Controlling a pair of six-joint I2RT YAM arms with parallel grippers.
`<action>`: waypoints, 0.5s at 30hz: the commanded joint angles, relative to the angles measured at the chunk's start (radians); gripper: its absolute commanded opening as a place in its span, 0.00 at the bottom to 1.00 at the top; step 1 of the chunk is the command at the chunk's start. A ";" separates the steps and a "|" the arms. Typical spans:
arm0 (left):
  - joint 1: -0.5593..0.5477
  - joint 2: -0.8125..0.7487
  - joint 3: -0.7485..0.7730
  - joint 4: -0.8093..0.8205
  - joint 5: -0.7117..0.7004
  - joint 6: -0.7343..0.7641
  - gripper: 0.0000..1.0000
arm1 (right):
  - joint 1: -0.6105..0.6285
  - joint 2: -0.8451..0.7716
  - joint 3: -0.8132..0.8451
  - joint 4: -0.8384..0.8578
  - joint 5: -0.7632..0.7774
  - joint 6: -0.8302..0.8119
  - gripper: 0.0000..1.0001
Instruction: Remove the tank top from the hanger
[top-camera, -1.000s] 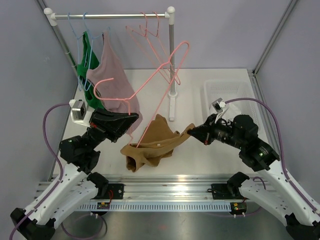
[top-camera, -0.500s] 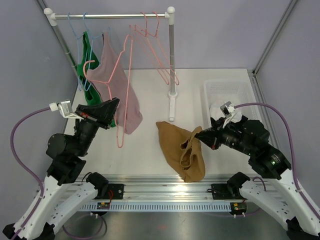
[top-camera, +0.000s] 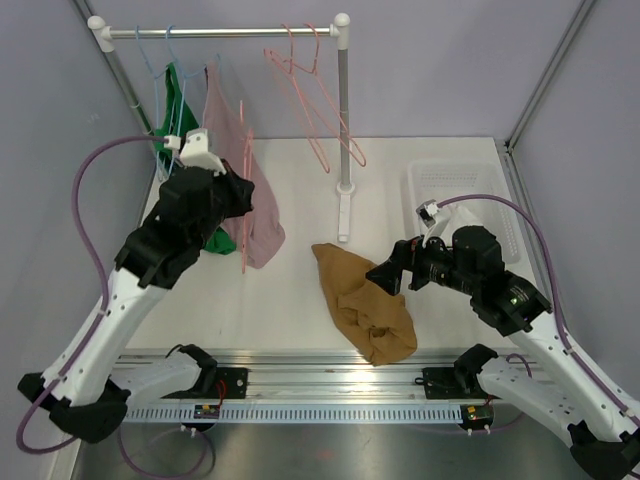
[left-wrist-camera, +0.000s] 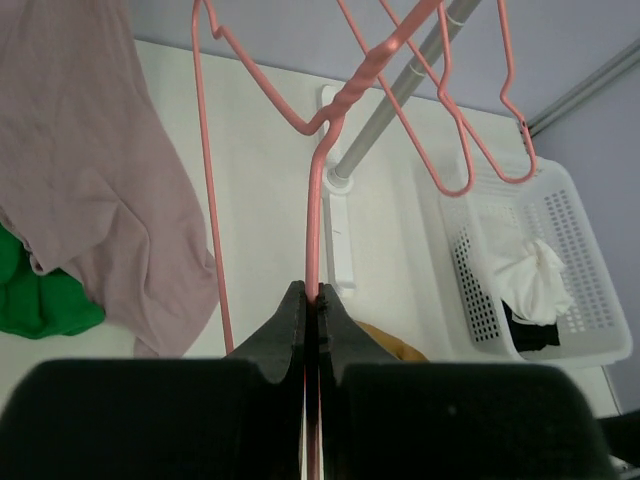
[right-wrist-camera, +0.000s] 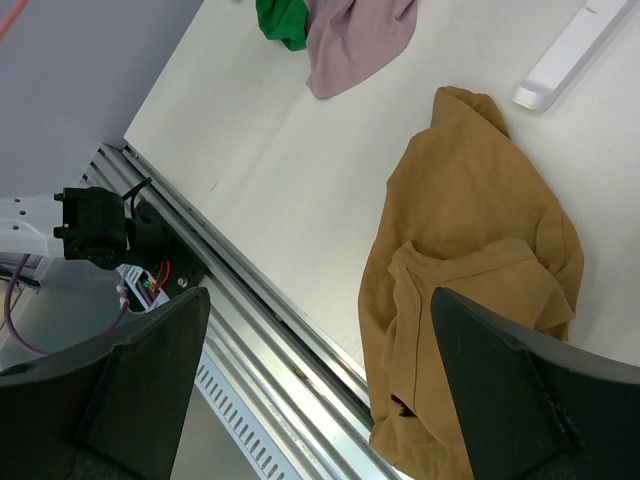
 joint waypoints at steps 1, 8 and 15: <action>0.022 0.155 0.218 -0.106 -0.032 0.060 0.00 | -0.005 -0.025 0.011 0.015 0.028 -0.001 0.99; 0.145 0.361 0.439 -0.059 0.110 0.096 0.00 | -0.006 -0.058 -0.006 -0.011 0.041 -0.012 1.00; 0.185 0.534 0.699 -0.042 0.206 0.153 0.00 | -0.003 -0.043 -0.017 0.007 0.019 -0.004 1.00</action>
